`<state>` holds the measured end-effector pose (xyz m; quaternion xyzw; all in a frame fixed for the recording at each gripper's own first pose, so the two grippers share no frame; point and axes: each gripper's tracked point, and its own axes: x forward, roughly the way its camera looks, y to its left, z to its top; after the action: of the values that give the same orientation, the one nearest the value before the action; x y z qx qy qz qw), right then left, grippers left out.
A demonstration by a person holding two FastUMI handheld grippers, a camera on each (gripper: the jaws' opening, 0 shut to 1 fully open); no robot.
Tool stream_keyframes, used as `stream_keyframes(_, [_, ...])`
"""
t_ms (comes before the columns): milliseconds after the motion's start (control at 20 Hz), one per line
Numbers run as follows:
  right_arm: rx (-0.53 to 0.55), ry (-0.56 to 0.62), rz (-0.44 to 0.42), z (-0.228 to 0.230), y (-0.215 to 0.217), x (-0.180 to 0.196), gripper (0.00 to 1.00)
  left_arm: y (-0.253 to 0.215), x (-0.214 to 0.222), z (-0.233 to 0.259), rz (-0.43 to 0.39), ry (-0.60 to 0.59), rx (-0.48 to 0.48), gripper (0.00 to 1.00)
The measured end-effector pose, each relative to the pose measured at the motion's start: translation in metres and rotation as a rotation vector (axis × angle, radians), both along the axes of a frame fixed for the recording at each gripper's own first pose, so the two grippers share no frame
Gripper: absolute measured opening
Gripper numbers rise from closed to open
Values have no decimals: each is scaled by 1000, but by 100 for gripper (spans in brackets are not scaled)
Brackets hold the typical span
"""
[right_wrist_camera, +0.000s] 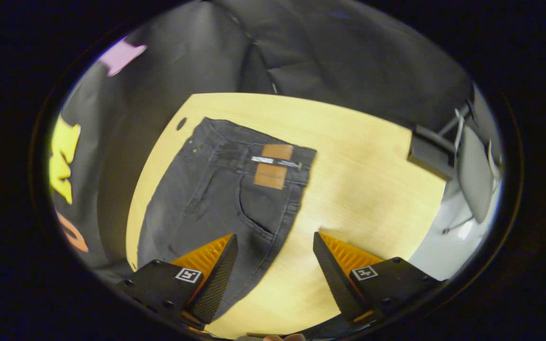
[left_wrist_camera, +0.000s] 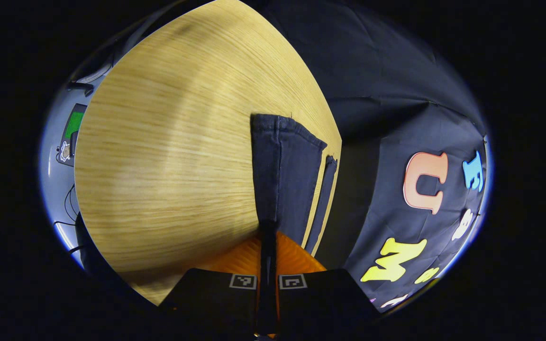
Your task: Grasp the waist and the cuffs of the jeans and fold them to make the two legs overlap; first hold the waist and fold one-third of the jeans toward the cuffs, then hold the cuffs and fold the remaining one-third in the same direction to finish folding.
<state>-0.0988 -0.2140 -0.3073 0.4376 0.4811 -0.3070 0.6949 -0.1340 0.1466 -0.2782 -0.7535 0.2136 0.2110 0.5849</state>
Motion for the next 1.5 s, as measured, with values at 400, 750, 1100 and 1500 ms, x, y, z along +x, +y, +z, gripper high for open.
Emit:
stream_keyframes(400, [39,-44,-8,-15,-4,30,67,1,-1,-1,-5,-1,-5,4])
stream_keyframes(750, [77,-118,-61,-23,-11,27,1,1,0,0,0,4,-14,3])
stream_keyframes(1100, [83,-185,-23,6,-6,39,1,7,14,18,-22,12,5,3])
stream_keyframes(1500, [170,-346,10,54,15,151,1,23,99,48,-93,-35,39,3])
